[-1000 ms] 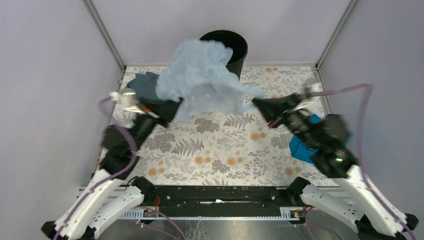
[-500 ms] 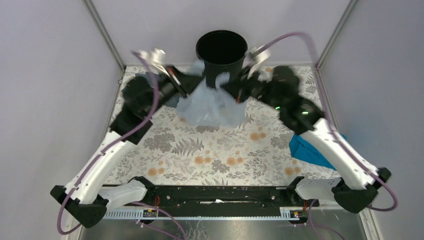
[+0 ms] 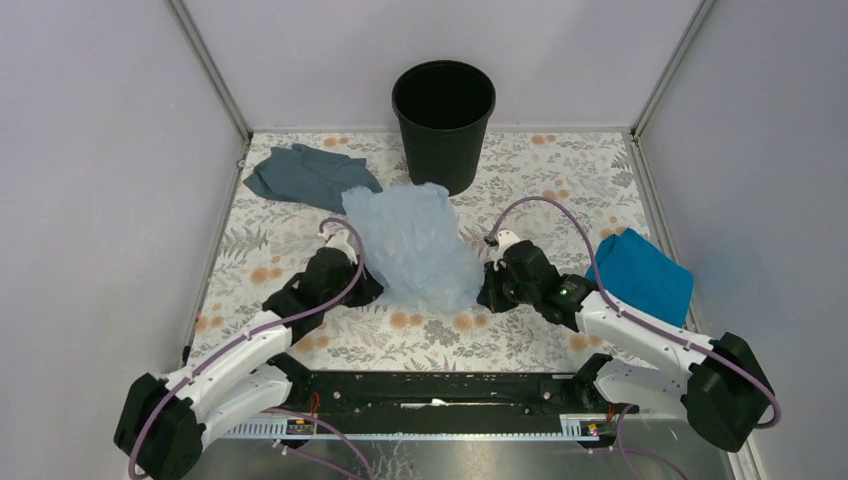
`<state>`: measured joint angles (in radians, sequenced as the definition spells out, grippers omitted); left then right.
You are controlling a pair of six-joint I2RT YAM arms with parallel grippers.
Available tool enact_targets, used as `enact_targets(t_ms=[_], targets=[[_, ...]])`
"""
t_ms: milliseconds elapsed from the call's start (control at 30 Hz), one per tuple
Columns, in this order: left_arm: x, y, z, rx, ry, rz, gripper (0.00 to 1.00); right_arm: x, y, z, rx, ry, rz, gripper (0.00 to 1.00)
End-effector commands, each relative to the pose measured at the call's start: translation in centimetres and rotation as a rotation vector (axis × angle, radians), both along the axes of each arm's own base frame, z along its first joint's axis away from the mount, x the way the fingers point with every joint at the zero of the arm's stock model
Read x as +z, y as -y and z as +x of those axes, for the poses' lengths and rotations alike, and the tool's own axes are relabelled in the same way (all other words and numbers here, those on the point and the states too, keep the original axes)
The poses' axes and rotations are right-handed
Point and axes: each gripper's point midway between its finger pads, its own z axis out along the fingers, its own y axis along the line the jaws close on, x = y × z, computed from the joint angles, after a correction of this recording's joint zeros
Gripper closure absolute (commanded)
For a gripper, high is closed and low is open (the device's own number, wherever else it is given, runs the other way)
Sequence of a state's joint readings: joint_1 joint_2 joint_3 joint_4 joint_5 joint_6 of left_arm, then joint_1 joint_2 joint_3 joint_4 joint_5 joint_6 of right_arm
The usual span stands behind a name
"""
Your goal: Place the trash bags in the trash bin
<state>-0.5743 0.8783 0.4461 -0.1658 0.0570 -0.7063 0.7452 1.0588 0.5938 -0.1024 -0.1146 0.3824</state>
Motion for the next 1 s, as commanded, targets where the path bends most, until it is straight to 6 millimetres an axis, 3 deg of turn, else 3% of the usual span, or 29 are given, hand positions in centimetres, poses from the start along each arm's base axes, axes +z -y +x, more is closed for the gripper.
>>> enact_targets(t_ms=[0,33,67,133,167,233,267,333,433,500,533,600,667,700,733,767,833,900,967], targets=[[19.0,0.3,4.1,0.034,0.456,-0.151,1.0,15.9,-1.9,4.0,-0.017,0.329,0.178,1.0],[23.4,0.6,4.0,0.001,0.53,-0.161,1.0,21.0,-2.2,4.7,-0.01,0.415,0.208,1.0],[27.2,0.8,3.6,-0.037,0.595,-0.171,1.0,24.5,-2.4,4.7,0.014,0.463,0.224,1.0],[33.5,1.2,2.0,-0.111,0.716,-0.214,1.0,29.3,-2.7,4.0,0.063,0.518,0.261,1.0],[35.1,1.0,1.3,-0.124,0.755,-0.234,1.0,30.7,-2.7,3.5,0.084,0.541,0.285,1.0],[34.9,0.3,0.6,-0.101,0.786,-0.25,1.0,31.0,-2.3,2.4,0.103,0.57,0.324,1.0],[32.8,-0.4,0.9,-0.054,0.756,-0.241,1.0,29.8,-1.9,2.0,0.098,0.569,0.331,1.0],[25.4,-1.7,2.1,0.073,0.59,-0.2,1.0,25.0,-1.1,1.8,0.056,0.536,0.325,1.0],[12.5,-2.3,1.3,0.094,0.292,-0.071,1.0,12.7,-0.2,1.8,-0.056,0.269,0.207,1.0],[7.5,-2.7,0.0,0.074,0.185,-0.018,1.0,6.9,-0.7,0.0,-0.019,0.106,0.173,1.0],[7.1,-2.9,-0.3,0.076,0.176,-0.012,1.0,5.7,-1.1,-0.7,0.008,0.064,0.189,1.0],[9.7,-3.1,-0.1,0.084,0.241,-0.031,1.0,6.3,-1.5,-0.9,0.028,0.069,0.216,1.0],[15.9,-3.0,0.6,0.086,0.379,-0.088,1.0,10.7,-1.7,0.3,0.034,0.169,0.228,1.0],[19.9,-2.6,0.6,0.062,0.459,-0.123,1.0,13.5,-1.8,1.0,0.035,0.225,0.227,1.0],[23.8,-2.1,0.2,0.02,0.528,-0.162,1.0,18.7,-2.0,1.6,0.045,0.315,0.257,1.0],[27.4,-1.7,-0.3,-0.016,0.59,-0.197,1.0,22.1,-2.0,1.7,0.064,0.367,0.271,1.0],[33.0,-1.4,-1.4,-0.064,0.69,-0.25,1.0,27.2,-2.0,1.2,0.101,0.451,0.316,1.0],[34.9,-2.0,-1.7,-0.041,0.726,-0.265,1.0,29.4,-1.7,0.3,0.126,0.505,0.361,1.0],[32.3,-2.8,-0.9,0.03,0.676,-0.247,1.0,28.1,-0.8,0.0,0.099,0.521,0.362,1.0]])
